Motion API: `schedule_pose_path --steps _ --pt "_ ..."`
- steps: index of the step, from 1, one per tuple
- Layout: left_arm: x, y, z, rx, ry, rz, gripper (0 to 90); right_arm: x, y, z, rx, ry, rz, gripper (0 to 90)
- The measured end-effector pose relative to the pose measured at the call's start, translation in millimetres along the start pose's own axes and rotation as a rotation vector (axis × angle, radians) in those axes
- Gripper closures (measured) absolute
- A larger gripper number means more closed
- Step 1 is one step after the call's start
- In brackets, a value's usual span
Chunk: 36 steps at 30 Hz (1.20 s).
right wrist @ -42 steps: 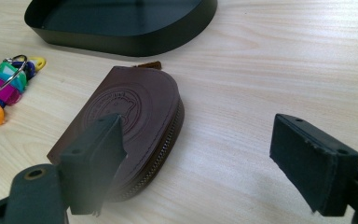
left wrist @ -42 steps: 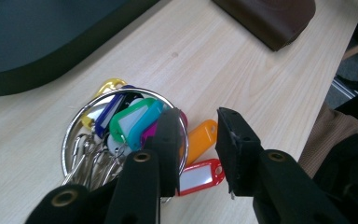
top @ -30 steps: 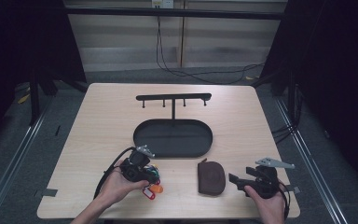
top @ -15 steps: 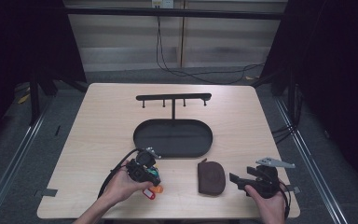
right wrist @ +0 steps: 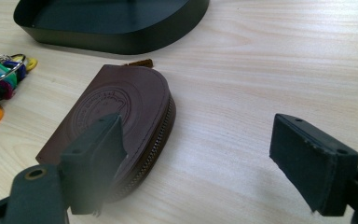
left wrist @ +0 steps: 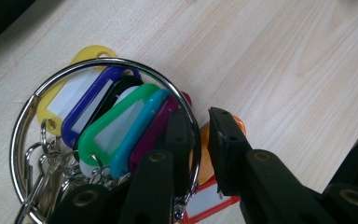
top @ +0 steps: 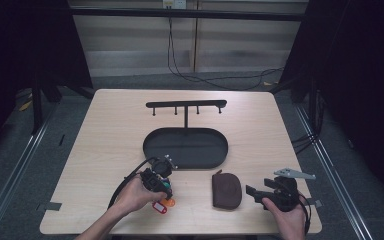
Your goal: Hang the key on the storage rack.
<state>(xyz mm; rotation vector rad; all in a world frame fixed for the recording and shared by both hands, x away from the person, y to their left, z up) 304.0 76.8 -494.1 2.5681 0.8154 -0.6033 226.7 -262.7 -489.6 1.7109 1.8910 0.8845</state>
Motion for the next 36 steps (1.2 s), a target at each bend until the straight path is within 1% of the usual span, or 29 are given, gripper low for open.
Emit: schedule_pose_path --steps 3,4,5,7,8,11,12,16,18,19,20,21,22,23,25,28,30,32,35,36 --pt "1.9 4.0 -0.8 0.044 -0.010 -0.007 82.0 0.0 -0.1 0.9 0.006 -0.001 0.000 17.6" --pt "2.1 5.4 -0.6 0.048 -0.012 -0.019 82.8 0.2 -0.1 0.9 0.006 -0.001 -0.001 17.6" --pt "2.7 6.9 -0.9 0.064 -0.013 -0.020 85.0 0.5 0.0 0.6 0.004 -0.002 0.001 17.8" --pt "2.3 10.2 -0.5 0.097 -0.008 -0.020 85.2 0.6 -0.1 0.7 0.005 -0.001 -0.003 17.8" --pt "1.7 11.6 0.2 0.101 0.001 -0.029 85.5 0.7 -0.3 0.6 0.006 -0.001 -0.005 17.9" --pt "-0.7 14.6 1.8 0.124 0.024 -0.028 86.3 0.7 -0.8 1.0 0.008 -0.003 -0.008 18.3" --pt "0.1 15.9 1.9 0.137 0.013 -0.030 86.3 0.6 -0.9 1.2 0.009 -0.003 -0.009 18.3" --pt "2.1 17.3 1.8 0.147 -0.001 -0.038 86.2 1.5 -1.0 1.2 0.011 -0.005 -0.012 18.6" --pt "1.2 18.4 2.4 0.159 0.003 -0.034 86.2 2.1 -1.3 1.6 0.014 -0.004 -0.018 18.7" --pt "0.0 20.4 3.4 0.176 0.014 -0.029 86.2 3.1 -1.3 1.8 0.019 -0.008 -0.023 18.8" --pt "0.4 21.7 3.4 0.194 0.016 -0.014 86.3 3.4 -1.3 1.8 0.018 -0.007 -0.024 18.8" --pt "0.4 21.7 3.4 0.194 0.016 -0.014 86.4 3.4 -1.3 1.8 0.018 -0.007 -0.024 18.8" --pt "-0.4 23.8 4.4 0.213 0.025 -0.019 86.5 3.4 -1.3 2.0 0.020 -0.007 -0.026 18.9" --pt "-0.4 23.8 4.4 0.213 0.025 -0.019 86.5 3.3 -1.4 2.1 0.020 -0.008 -0.025 18.9" --pt "-1.9 25.8 5.3 0.235 0.037 -0.020 86.6 3.1 -1.4 2.2 0.020 -0.007 -0.026 18.9" --pt "-4.7 28.7 6.9 0.271 0.057 0.002 86.7 3.5 -1.4 2.3 0.021 -0.008 -0.028 19.2" --pt "-4.7 28.8 7.1 0.270 0.055 -0.002 86.7 3.6 -1.4 2.3 0.019 -0.007 -0.032 19.2" --pt "-4.1 28.5 6.7 0.278 0.052 0.005 86.8 3.9 -1.7 2.3 0.019 -0.006 -0.034 19.2" --pt "-3.0 26.7 5.6 0.278 0.049 -0.004 86.8 3.8 -1.6 2.0 0.019 -0.005 -0.034 19.2" --pt "-2.7 26.5 3.5 0.266 0.049 -0.014 86.8 3.6 -1.6 1.9 0.020 -0.008 -0.032 19.2"
Point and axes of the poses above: each handheld gripper's, and its own axes: z roughly forward along the jaws, y roughly out of its top, x roughly to its left, the point moved 3 cm from there along z, roughly forward along the jaws, and after that the axes turned 14 degrees about -y, right-handed, at the moved point
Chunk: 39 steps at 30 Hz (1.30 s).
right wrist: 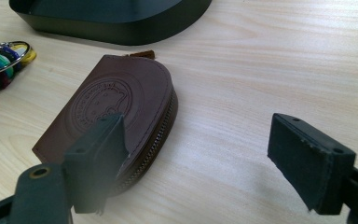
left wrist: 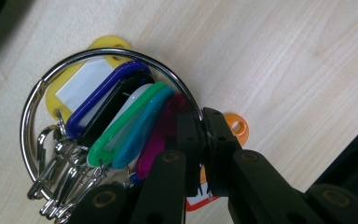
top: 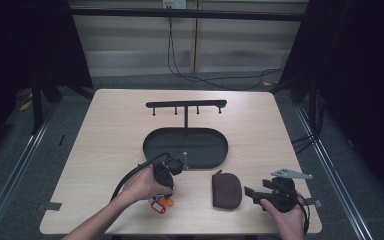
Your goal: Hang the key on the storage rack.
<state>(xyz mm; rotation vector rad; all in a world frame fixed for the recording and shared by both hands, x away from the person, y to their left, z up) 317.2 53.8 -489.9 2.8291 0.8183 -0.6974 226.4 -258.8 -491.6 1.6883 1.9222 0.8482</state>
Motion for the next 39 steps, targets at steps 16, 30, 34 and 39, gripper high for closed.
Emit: schedule_pose_path --steps 16,30,34,39 --pt "-8.9 -17.9 -37.0 -0.013 0.016 0.055 87.1 -0.3 0.1 1.1 0.002 0.002 -0.001 19.3" --pt "-11.5 -29.9 -77.9 -0.047 0.048 0.058 87.7 0.6 0.4 1.3 0.001 0.001 0.002 19.3" --pt "-15.6 -33.2 -90.2 -0.063 0.055 0.076 87.7 1.1 0.3 1.2 0.003 0.000 0.002 19.3" --pt "-20.9 -35.6 -101.0 -0.086 0.066 0.083 87.8 0.4 0.2 0.9 0.000 -0.001 0.003 19.3"
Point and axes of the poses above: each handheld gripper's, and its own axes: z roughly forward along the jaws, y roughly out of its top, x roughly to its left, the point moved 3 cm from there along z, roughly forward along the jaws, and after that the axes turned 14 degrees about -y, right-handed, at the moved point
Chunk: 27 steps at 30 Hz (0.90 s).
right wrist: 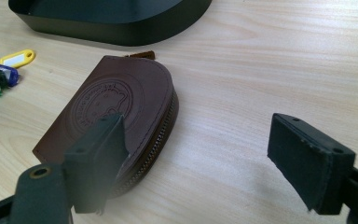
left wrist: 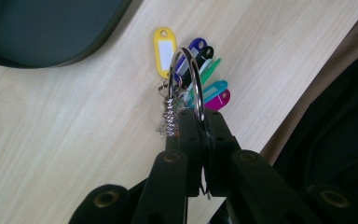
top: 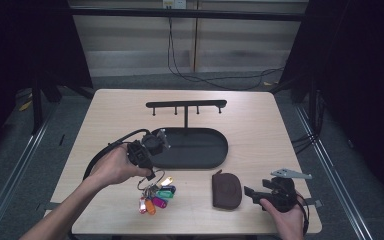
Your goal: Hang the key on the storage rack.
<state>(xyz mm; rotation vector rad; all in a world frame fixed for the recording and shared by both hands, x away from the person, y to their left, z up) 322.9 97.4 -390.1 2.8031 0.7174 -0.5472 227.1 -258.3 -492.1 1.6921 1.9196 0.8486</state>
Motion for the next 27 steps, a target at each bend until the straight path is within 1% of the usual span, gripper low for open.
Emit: schedule_pose_path --steps 1,4,6,7,9,10,11,14,18,19,20,21,23,25,27 --pt "-0.3 -0.5 -3.1 -0.003 0.010 -0.004 87.9 -0.2 0.0 0.0 0.001 0.001 -0.001 19.3" --pt "0.3 -1.2 -4.8 0.001 0.018 -0.009 87.9 -0.3 0.2 -0.1 -0.001 -0.001 0.001 19.3" --pt "0.9 -2.4 -6.1 0.006 0.005 -0.011 87.9 -0.2 0.2 -0.1 0.000 0.001 0.001 19.3" --pt "0.6 -2.7 -6.0 -0.008 0.004 -0.023 87.9 -0.2 0.1 -0.1 0.000 0.000 0.000 19.3" --pt "1.5 -3.3 -9.8 -0.004 0.005 -0.011 87.9 0.4 -0.1 -0.2 0.000 0.000 -0.003 19.3" --pt "1.5 -3.3 -9.8 -0.004 0.005 -0.011 87.9 0.4 -0.1 -0.2 0.000 0.000 -0.003 19.3" --pt "0.6 -3.2 -10.4 -0.015 0.000 -0.019 87.8 1.1 -0.2 -0.8 0.001 0.000 -0.003 19.3" --pt "-0.6 -2.9 -14.7 -0.011 0.005 -0.016 87.9 1.0 -0.3 -0.6 0.003 0.001 -0.003 19.3" --pt "-3.2 -3.0 -20.9 0.002 0.011 0.008 87.8 0.6 -0.2 -0.4 0.003 0.002 -0.003 19.3" --pt "-5.2 -3.0 -22.1 -0.007 0.011 0.008 87.8 0.7 -0.3 -0.4 0.002 0.000 -0.003 19.3" --pt "-5.4 -3.2 -24.1 0.006 0.014 0.019 87.8 0.8 -0.3 -0.6 0.002 0.001 -0.004 19.3" --pt "-6.0 -3.1 -25.2 0.004 0.018 0.021 87.7 1.0 -0.4 -0.9 0.002 0.000 -0.003 19.2" --pt "-7.9 -2.4 -27.6 0.004 0.026 0.019 87.8 1.1 -0.1 -1.5 -0.007 0.009 -0.010 18.9" --pt "-8.4 -1.6 -30.3 0.017 0.028 0.025 87.8 2.0 0.4 -2.2 -0.016 0.005 -0.015 18.1" --pt "-8.4 0.4 -32.6 0.014 0.027 0.016 87.8 3.1 0.8 -2.6 -0.021 0.010 -0.020 16.5"
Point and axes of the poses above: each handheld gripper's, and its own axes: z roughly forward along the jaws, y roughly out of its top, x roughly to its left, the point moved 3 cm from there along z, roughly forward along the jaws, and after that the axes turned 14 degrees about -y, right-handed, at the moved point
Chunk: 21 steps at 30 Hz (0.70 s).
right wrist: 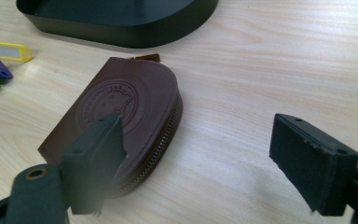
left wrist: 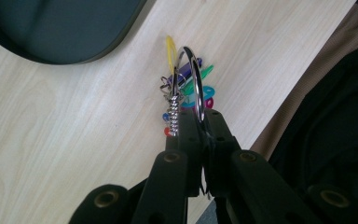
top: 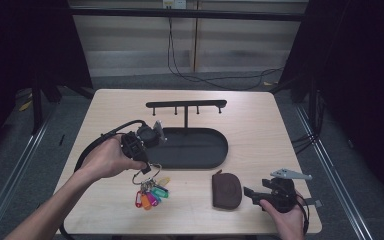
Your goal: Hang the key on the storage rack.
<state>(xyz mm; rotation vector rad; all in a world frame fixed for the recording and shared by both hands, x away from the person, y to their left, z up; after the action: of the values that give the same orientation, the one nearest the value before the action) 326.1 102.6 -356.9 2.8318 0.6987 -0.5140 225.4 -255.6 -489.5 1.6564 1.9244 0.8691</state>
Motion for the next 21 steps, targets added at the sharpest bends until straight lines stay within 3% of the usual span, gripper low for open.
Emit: schedule_pose_path --steps 10,21 --pt "-6.3 0.2 -20.3 -0.027 0.008 0.026 87.8 4.1 0.7 -2.7 -0.018 0.010 -0.013 14.1" --pt "-6.7 2.1 -35.9 -0.061 -0.002 0.009 87.8 3.8 0.8 -3.4 -0.023 0.010 -0.014 14.1"
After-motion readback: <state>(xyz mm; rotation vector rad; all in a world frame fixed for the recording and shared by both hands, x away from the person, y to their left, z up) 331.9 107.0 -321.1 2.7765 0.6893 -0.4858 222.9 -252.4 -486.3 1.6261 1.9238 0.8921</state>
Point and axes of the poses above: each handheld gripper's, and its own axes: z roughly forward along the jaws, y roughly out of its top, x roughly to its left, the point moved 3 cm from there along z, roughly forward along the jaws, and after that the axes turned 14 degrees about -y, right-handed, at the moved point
